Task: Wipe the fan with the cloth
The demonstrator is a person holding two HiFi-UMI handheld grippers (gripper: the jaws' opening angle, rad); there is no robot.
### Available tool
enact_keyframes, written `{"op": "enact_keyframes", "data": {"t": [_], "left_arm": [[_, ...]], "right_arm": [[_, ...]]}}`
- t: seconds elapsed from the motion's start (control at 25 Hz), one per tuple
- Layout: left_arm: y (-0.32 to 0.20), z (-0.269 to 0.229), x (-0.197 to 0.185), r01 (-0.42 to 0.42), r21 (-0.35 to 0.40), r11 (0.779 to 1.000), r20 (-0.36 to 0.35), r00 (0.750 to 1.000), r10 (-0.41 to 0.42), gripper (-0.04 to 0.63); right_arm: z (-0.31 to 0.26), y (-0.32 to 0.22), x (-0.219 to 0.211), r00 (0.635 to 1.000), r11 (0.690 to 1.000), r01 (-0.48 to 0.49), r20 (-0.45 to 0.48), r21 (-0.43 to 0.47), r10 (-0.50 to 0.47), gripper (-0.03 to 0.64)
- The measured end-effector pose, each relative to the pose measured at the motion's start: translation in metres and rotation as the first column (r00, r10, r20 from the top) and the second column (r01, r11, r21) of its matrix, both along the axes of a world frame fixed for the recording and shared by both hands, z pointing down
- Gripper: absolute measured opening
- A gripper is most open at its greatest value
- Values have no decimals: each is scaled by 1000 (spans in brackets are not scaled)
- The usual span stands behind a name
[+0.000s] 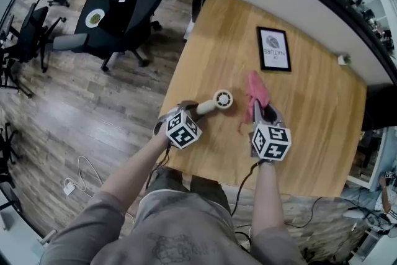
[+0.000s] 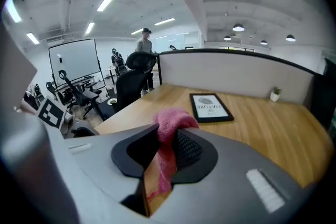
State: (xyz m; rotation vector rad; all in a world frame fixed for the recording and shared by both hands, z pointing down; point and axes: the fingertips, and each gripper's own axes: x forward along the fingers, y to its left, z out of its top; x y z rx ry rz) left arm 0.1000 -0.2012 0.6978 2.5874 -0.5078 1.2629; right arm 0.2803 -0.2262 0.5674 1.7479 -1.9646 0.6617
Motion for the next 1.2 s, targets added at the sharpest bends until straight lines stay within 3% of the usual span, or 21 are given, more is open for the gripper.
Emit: {"op": "enact_keyframes", "data": {"t": [0.16, 0.28, 0.48, 0.6, 0.8, 1.0, 1.08, 1.16, 1.2], "left_arm": [[0, -17, -10, 98, -14, 995, -12, 995, -99, 183], [-2, -48, -13, 138, 22, 990, -51, 989, -137, 179], [-7, -135, -3, 104, 178, 979, -172, 982, -73, 175], [-13, -201, 3, 90, 305, 948, -237, 971, -16, 152], [-17, -316, 10, 163, 425, 890, -394, 919, 20, 106], [-6, -401, 8, 205, 520, 829, -482, 872, 87, 102], [0, -430, 5, 225, 551, 803, -510, 853, 110, 68], [9, -457, 0, 272, 546, 792, -559, 823, 103, 4], [13, -469, -3, 293, 538, 790, -580, 809, 95, 3]], "right_arm": [[-52, 8, 6, 999, 995, 13, -31, 96, -10, 74], [-104, 17, 9, 999, 982, 20, -28, 185, -15, 74], [-188, 32, 6, 999, 941, 42, -37, 335, -32, 74], [-234, 43, 2, 998, 907, 52, -52, 417, -34, 74], [-305, 75, -6, 996, 847, 68, -78, 528, -32, 74], [-354, 107, -15, 995, 798, 85, -94, 597, -35, 74], [-368, 118, -19, 994, 783, 91, -99, 616, -37, 74], [-381, 130, -22, 994, 768, 97, -104, 633, -40, 74], [-386, 135, -23, 994, 761, 98, -104, 641, -40, 74]]}}
